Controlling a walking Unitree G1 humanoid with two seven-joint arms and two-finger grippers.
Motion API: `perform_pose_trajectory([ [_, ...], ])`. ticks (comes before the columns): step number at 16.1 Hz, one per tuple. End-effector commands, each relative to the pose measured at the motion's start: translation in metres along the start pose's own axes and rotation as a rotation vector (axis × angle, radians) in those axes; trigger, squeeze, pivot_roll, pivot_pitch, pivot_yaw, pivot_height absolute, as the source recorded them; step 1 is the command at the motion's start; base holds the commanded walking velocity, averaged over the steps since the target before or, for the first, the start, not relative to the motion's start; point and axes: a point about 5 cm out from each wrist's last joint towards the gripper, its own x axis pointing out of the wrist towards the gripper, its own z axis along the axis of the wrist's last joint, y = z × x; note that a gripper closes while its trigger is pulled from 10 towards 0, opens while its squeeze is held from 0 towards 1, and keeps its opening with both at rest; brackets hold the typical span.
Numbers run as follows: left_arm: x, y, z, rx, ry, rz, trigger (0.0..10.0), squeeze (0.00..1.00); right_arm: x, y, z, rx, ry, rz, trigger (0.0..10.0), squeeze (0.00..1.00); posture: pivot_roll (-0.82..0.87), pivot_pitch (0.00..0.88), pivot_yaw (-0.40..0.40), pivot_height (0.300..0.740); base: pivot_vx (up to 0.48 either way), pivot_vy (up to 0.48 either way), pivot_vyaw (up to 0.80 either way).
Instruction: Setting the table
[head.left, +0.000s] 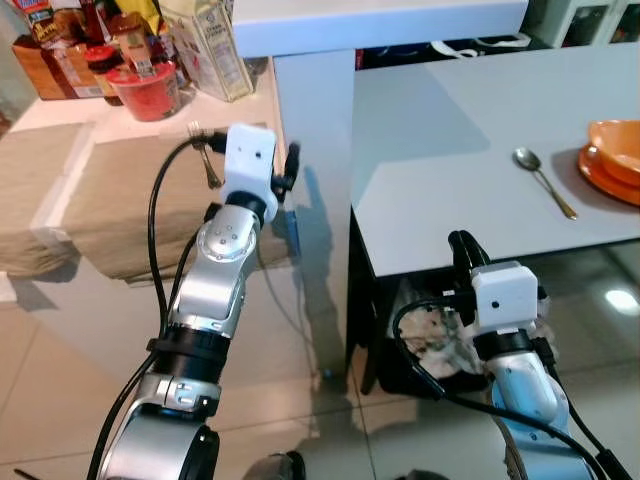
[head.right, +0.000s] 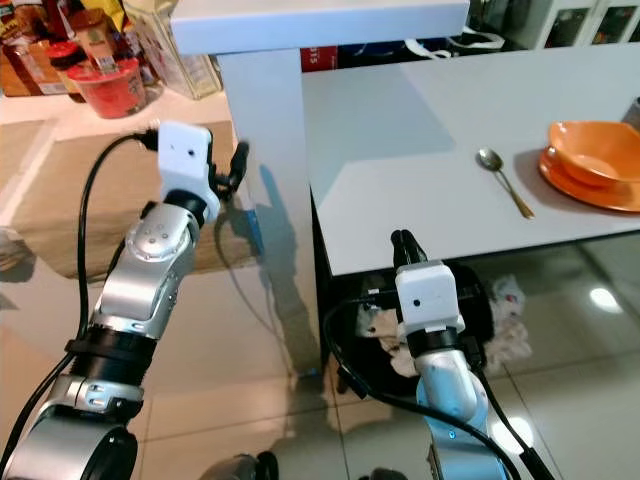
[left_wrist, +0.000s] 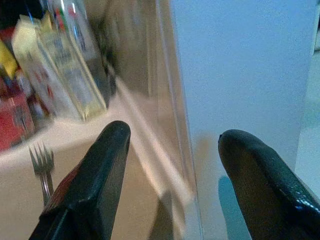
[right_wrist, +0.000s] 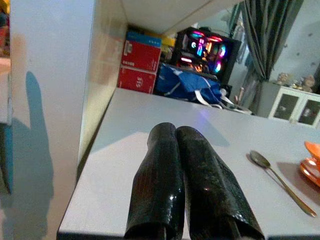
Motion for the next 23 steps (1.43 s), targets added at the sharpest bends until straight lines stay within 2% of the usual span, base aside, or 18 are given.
perform_pose_trajectory([
  [1,0.007,0.006,-0.001,-0.007,0.043,0.062,10.0,0.0,-0.001,0.001,0.002,0.0,-0.005,0.002,10.0,0.0,-0.08,0.066,0.077,0.74,0.0,0.0,0.0],
  [2,0.014,0.015,-0.002,-0.034,0.079,0.135,10.0,0.0,-0.002,0.001,0.002,0.0,-0.003,0.002,10.0,0.0,-0.08,0.068,0.077,0.74,0.0,0.0,0.0],
  [3,0.017,0.018,-0.002,-0.036,0.088,0.159,10.0,0.0,-0.002,0.001,0.002,0.0,-0.001,0.001,10.0,0.0,-0.08,0.069,0.077,0.74,0.0,0.0,0.0],
  [4,0.027,0.019,0.005,-0.039,0.089,0.168,10.0,0.0,-0.003,0.001,0.002,0.002,0.001,0.001,10.0,0.0,-0.08,0.073,0.077,0.74,0.0,0.0,0.0],
  [6,0.034,0.019,0.013,-0.029,0.067,0.163,10.0,0.0,-0.004,0.003,0.002,0.002,0.003,0.006,10.0,0.0,-0.09,0.074,0.084,0.74,0.0,0.0,0.0],
  [10,0.058,0.009,0.043,-0.007,0.028,0.132,10.0,0.0,-0.011,0.005,0.002,0.006,0.013,-0.001,10.0,0.0,-0.11,0.074,0.104,0.74,0.0,0.0,0.0],
  [12,0.058,0.006,0.041,-0.004,0.023,0.104,10.0,0.0,-0.011,0.003,0.003,0.012,0.009,-0.013,10.0,0.0,-0.12,0.061,0.108,0.74,0.0,0.0,0.0],
  [14,0.048,0.003,0.026,-0.006,0.035,0.041,10.0,0.0,-0.009,-0.001,0.001,0.012,0.013,-0.027,10.0,0.0,-0.12,0.049,0.102,0.74,0.0,0.0,0.0],
  [15,0.044,0.008,0.018,-0.006,0.035,0.039,10.0,0.0,-0.008,-0.002,0.0,0.012,0.014,-0.027,10.0,0.0,-0.11,0.042,0.094,0.74,0.0,0.0,0.0],
  [16,0.033,0.026,0.011,-0.017,0.022,0.066,10.0,0.0,-0.005,-0.003,0.001,0.013,0.006,-0.021,10.0,0.0,-0.09,0.038,0.085,0.74,0.0,0.0,0.0],
  [17,0.027,0.037,0.009,-0.018,0.012,0.09,10.0,0.0,-0.003,-0.002,0.001,0.015,0.004,-0.012,10.0,0.0,-0.08,0.034,0.075,0.74,0.0,0.0,0.0],
  [19,0.008,0.061,0.008,0.033,-0.016,0.136,10.0,0.0,0.004,-0.001,0.001,0.026,-0.005,0.012,10.0,0.0,-0.04,0.027,0.06,0.74,0.0,0.0,0.0],
  [22,-0.019,0.076,-0.003,0.076,-0.021,0.169,10.0,0.0,0.012,0.003,0.002,0.048,-0.017,0.028,10.0,0.0,-0.02,0.024,0.051,0.74,0.0,0.0,0.0],
  [23,-0.03,0.078,-0.006,0.046,-0.036,0.163,10.0,0.0,0.014,0.002,0.001,0.048,-0.012,0.032,10.0,0.0,-0.01,0.024,0.045,0.74,0.0,0.0,0.0],
])
